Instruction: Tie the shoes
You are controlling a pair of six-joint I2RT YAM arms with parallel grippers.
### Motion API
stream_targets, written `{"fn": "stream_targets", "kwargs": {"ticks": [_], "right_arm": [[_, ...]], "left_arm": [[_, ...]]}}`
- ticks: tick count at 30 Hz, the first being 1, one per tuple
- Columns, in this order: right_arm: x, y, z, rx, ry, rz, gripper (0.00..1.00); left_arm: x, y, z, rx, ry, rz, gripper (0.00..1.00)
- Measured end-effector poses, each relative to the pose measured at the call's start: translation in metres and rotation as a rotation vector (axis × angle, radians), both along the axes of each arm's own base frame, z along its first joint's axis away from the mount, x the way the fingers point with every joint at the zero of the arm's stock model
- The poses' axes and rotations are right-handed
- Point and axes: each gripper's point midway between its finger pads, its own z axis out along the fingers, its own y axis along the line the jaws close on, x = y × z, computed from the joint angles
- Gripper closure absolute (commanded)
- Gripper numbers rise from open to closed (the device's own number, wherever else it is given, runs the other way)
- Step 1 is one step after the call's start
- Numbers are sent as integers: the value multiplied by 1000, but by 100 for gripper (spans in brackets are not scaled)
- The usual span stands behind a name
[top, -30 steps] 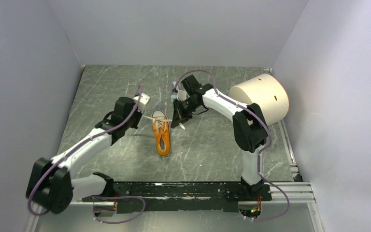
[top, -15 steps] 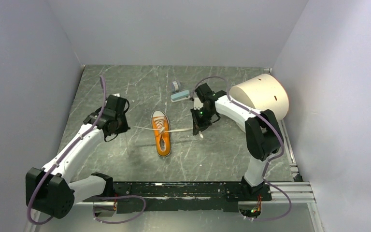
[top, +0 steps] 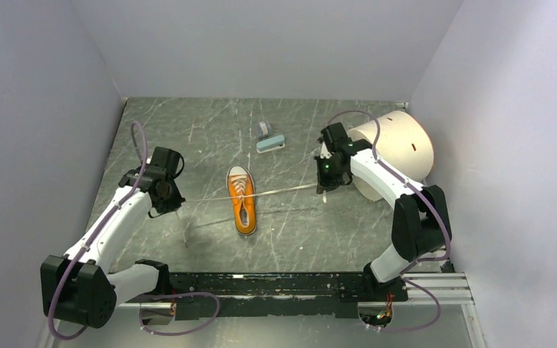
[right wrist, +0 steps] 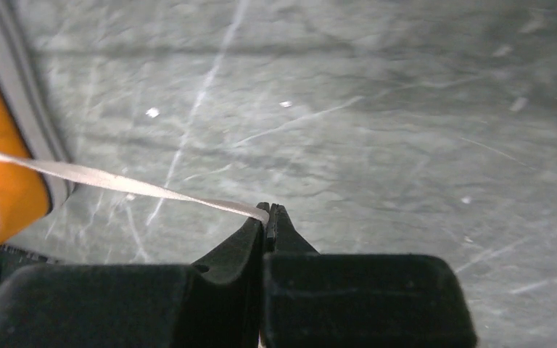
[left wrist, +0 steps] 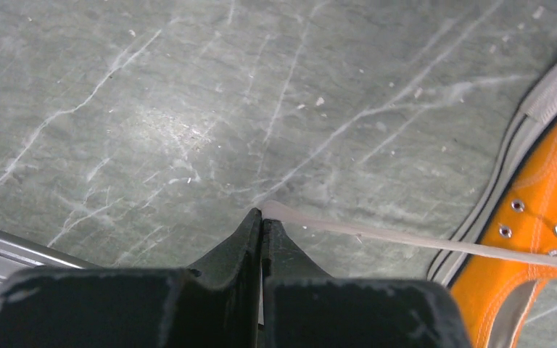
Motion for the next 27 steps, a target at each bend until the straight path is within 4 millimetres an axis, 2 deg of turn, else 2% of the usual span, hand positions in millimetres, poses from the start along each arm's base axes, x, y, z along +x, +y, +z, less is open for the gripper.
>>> {"fn": "stream_targets", "kwargs": {"ticks": [4,13,16,19,20,21,22,23,24,27], "right_arm": [[6,-26,-10,-78,-32,-96,100],[-14,-48,-52,-176,3,-207,100],[-8,-52,-56,-205,-11,-246,100],[0,-46,-55,-176,-40,-242,100],[2,-42,-54,-162,-48,-232,100],[4,-38,-53,-145,-58,-214,98],[5,-34,-52,-131,-65,-195,89],[6,-28,-50,-111,-74,-166,79],[7,-23,-48,-92,-85,-137,68],[11,-6,-34,-30,-127,-44,43]], "left_arm": [[1,7,-9,-14,35,65,95],[-10,6,-53,-106,161,142,95],[-16,5,-69,-151,218,188,95],[-20,8,-75,-174,242,237,95],[-19,9,-75,-176,239,243,84],[-18,9,-75,-177,231,247,63],[-17,11,-74,-174,225,247,44],[-16,13,-72,-162,219,248,15],[-13,16,-69,-151,209,249,5],[9,21,-52,-128,147,196,3]]}}
